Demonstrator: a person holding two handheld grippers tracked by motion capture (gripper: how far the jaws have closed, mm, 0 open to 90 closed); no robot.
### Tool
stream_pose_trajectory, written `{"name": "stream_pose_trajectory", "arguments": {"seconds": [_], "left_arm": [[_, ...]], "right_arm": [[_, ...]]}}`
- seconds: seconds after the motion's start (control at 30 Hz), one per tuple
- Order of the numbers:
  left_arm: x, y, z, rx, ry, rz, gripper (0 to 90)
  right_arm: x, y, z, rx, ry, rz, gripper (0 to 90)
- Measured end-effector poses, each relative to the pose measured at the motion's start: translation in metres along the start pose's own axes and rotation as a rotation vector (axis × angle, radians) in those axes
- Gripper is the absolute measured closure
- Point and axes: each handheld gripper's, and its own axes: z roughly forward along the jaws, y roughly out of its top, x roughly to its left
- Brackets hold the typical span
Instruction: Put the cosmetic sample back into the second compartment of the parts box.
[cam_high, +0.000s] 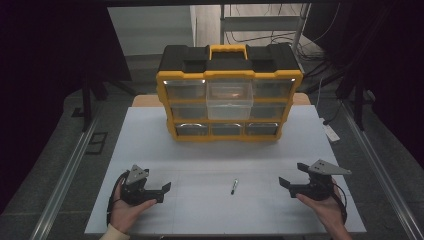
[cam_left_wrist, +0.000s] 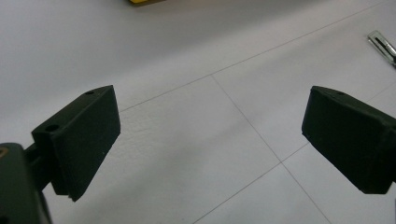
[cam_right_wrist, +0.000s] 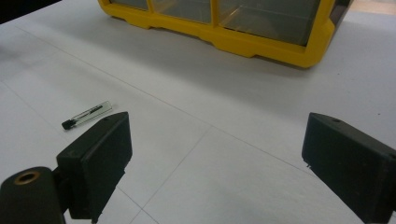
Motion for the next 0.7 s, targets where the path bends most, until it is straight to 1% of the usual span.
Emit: {"name": "stream_pose_trajectory", "arguments": {"seconds": [0.17, 0.33, 0.4, 0.47, 0.7], "left_arm": [[-0.0013, 0.0, 0.0024, 0.013, -0.005, 0.011, 5.6], [-0.0034, 0.001, 0.0022, 0.004, -0.005, 0.02, 6.0], [-0.0036, 0.0011, 0.0021, 0.004, -0.009, 0.021, 6.0], [-0.0038, 0.001, 0.0026, 0.009, -0.011, 0.023, 5.9], [-0.0036, 0.0005, 0.0024, 0.013, -0.012, 0.028, 5.9]], "right_arm": [[0.0001, -0.0006, 0.0004, 0.006, 0.007, 0.001, 9.3], [0.0008, -0.0021, 0.0021, 0.023, 0.017, -0.01, 9.7], [0.0008, -0.0017, 0.002, 0.021, 0.013, -0.008, 9.8], [0.0008, -0.0014, 0.0016, 0.016, 0.019, -0.002, 9.9], [0.0019, -0.001, 0.0022, 0.018, 0.022, -0.012, 10.3]]}}
